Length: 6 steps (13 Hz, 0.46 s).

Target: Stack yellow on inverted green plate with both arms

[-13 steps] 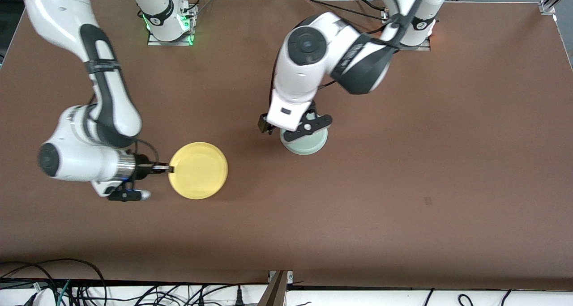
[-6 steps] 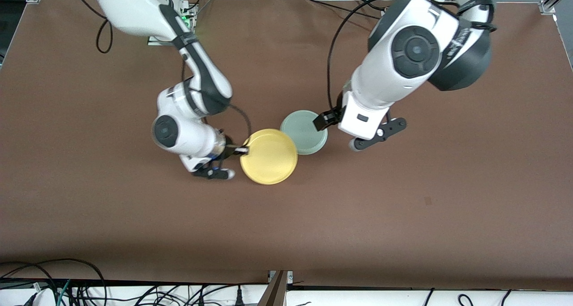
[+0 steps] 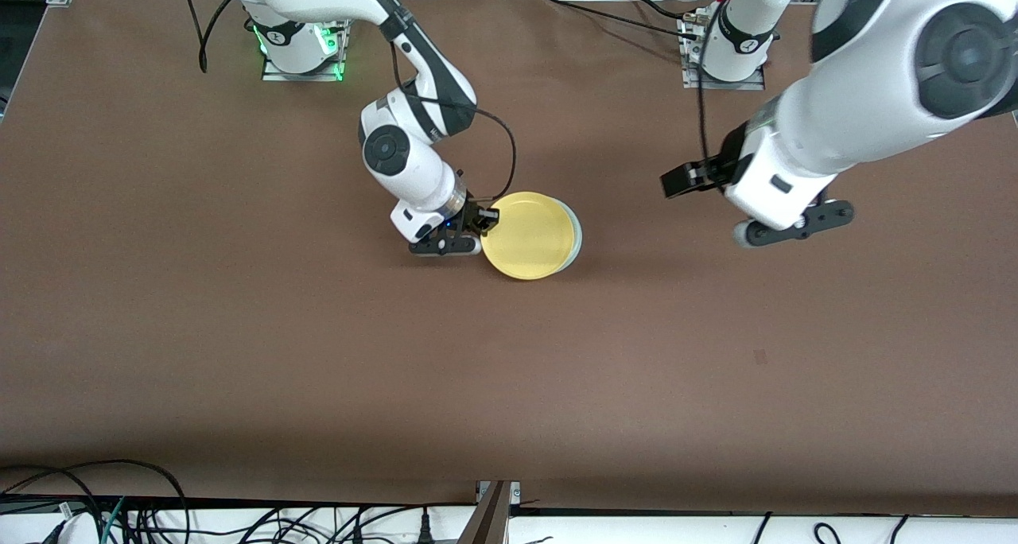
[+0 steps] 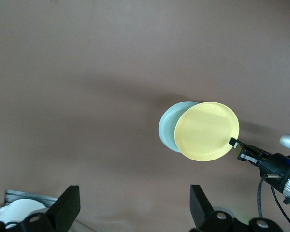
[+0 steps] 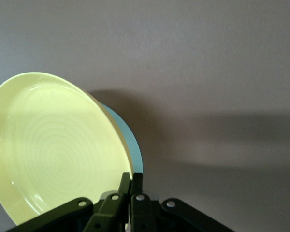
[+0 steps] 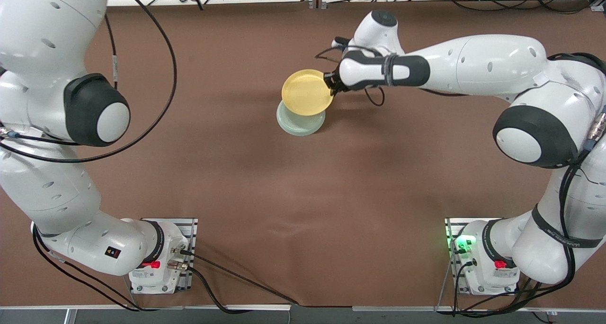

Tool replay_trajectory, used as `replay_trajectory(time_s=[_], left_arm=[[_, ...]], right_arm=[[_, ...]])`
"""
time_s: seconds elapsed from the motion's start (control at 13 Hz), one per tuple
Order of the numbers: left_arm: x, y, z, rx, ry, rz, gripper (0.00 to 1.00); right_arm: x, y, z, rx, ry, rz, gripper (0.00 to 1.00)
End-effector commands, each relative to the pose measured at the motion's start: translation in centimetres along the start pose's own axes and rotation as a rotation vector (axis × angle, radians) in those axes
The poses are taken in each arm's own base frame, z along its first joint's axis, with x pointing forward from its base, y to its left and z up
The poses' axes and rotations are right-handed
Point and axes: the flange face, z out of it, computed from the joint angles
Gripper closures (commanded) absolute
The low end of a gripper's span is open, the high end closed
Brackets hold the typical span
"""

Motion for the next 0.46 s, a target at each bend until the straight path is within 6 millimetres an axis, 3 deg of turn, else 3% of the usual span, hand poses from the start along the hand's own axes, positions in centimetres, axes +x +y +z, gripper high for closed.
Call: replay_trajectory(time_s=[0.0,0.23,0.38], left_arm=[[-2.4,-5.7,-2.9,0.052,0.014,0.101,0.00],[-3.4,-14.7,-3.9,0.090,0.029,0.164,0.00],[-4.7,-17.3,-2.7,0.107,0.085,0.209,0.00]], right_arm=[[-3.6,-2.1,1.0,0.019,0.031,0.010,1.00],[-4.5,-1.7,3.0,-0.002,0.019,0.018,1.00],[-4.1,-1.3,3.9,0.006,0.048,0.015,1.00]])
